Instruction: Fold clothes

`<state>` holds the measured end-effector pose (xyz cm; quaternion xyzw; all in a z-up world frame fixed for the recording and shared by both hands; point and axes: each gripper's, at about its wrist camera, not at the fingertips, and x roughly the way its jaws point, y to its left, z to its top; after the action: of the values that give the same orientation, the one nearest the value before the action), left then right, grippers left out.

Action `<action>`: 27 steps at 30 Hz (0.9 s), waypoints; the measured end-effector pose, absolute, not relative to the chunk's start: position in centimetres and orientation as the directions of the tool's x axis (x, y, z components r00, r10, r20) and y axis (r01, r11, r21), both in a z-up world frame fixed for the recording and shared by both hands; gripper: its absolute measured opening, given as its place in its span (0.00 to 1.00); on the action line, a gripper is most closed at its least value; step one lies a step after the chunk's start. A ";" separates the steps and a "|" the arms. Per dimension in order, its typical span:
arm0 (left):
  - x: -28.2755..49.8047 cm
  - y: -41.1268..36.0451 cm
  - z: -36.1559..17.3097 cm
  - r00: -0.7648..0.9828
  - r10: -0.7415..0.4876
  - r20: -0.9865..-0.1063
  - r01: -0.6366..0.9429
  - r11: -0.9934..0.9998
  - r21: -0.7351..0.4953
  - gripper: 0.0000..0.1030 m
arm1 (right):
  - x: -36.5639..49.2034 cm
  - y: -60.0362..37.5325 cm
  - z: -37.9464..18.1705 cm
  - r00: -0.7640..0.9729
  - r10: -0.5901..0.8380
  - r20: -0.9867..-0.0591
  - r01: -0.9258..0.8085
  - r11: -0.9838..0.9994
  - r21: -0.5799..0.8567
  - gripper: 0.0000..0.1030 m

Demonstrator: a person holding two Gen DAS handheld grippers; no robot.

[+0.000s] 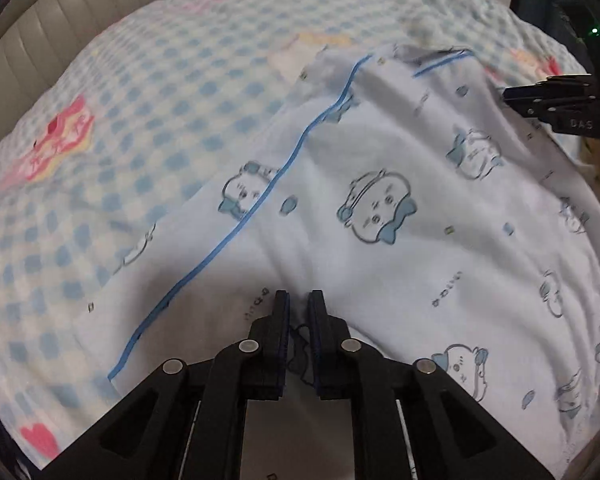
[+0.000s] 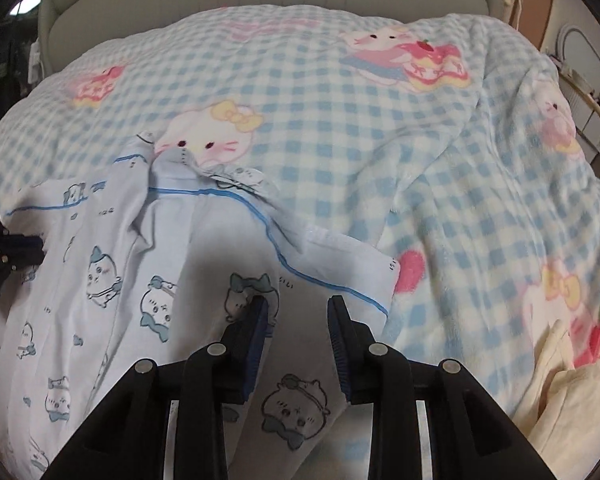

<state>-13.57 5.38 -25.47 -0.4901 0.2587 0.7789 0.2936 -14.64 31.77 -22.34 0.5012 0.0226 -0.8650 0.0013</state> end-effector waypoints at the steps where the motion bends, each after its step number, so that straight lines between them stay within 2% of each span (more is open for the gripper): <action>1: -13.9 4.2 -25.6 -0.343 0.205 -0.917 -0.701 -0.705 0.105 0.10 | -14.8 31.8 -22.9 -0.478 0.015 -0.878 0.024 -0.999 -0.030 0.29; 4: -14.8 0.0 -25.1 -0.361 0.163 -0.918 -0.635 -0.764 0.114 0.06 | -15.0 31.5 -24.1 -0.432 0.061 -0.900 0.040 -0.995 -0.086 0.29; 7: -14.9 -3.8 -24.3 -0.368 0.151 -0.917 -0.594 -0.797 0.108 0.04 | -15.3 31.6 -24.2 -0.418 0.170 -0.893 0.030 -0.979 -0.200 0.29; 9: -14.3 -4.3 -23.1 -0.393 0.171 -0.904 -0.596 -0.796 0.109 0.04 | -15.5 32.1 -23.3 -0.454 0.215 -0.865 0.000 -0.970 -0.241 0.29; 11: -13.4 -3.5 -21.2 -0.424 0.239 -0.873 -0.618 -0.782 0.086 0.04 | -15.7 32.5 -21.9 -0.505 0.200 -0.840 -0.029 -0.976 -0.215 0.29; 12: -12.9 -2.7 -20.3 -0.417 0.305 -0.857 -0.640 -0.767 0.038 0.04 | -15.8 32.6 -21.3 -0.526 0.164 -0.835 -0.029 -0.984 -0.175 0.32; 13: -12.4 -1.6 -19.8 -0.396 0.363 -0.843 -0.669 -0.743 -0.006 0.04 | -16.0 32.4 -21.1 -0.530 0.112 -0.841 -0.013 -0.992 -0.124 0.45; 15: -11.3 1.6 -19.8 -0.336 0.447 -0.829 -0.733 -0.677 -0.068 0.04 | -16.6 30.9 -21.8 -0.503 0.001 -0.864 0.042 -0.999 -0.026 0.61; 18: -10.8 6.0 -23.2 -0.298 0.386 -0.873 -0.773 -0.634 -0.016 0.05 | -16.1 27.2 -23.6 -0.458 -0.055 -0.887 0.120 -0.993 -0.001 0.62; 20: -11.0 6.0 -25.8 -0.282 0.313 -0.907 -0.773 -0.634 0.022 0.06 | -16.3 26.6 -25.0 -0.443 -0.030 -0.896 0.123 -0.992 -0.027 0.63; 21: -11.0 5.4 -26.5 -0.280 0.291 -0.915 -0.770 -0.638 0.033 0.06 | -16.4 26.5 -25.6 -0.437 -0.017 -0.899 0.121 -0.992 -0.041 0.67; 23: -10.9 2.8 -26.3 -0.291 0.271 -0.917 -0.749 -0.661 0.042 0.08 | -16.3 27.6 -25.8 -0.428 0.007 -0.904 0.084 -0.995 -0.048 0.68; 27: -11.0 -2.9 -24.1 -0.352 0.196 -0.915 -0.654 -0.751 0.091 0.08 | -15.0 30.3 -23.8 -0.461 0.185 -0.868 -0.030 -0.981 -0.193 0.68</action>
<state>-11.02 -2.94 -24.14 -0.5017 0.2285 0.7897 0.2692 -15.00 30.31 -23.79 0.5152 0.0749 -0.8514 -0.0631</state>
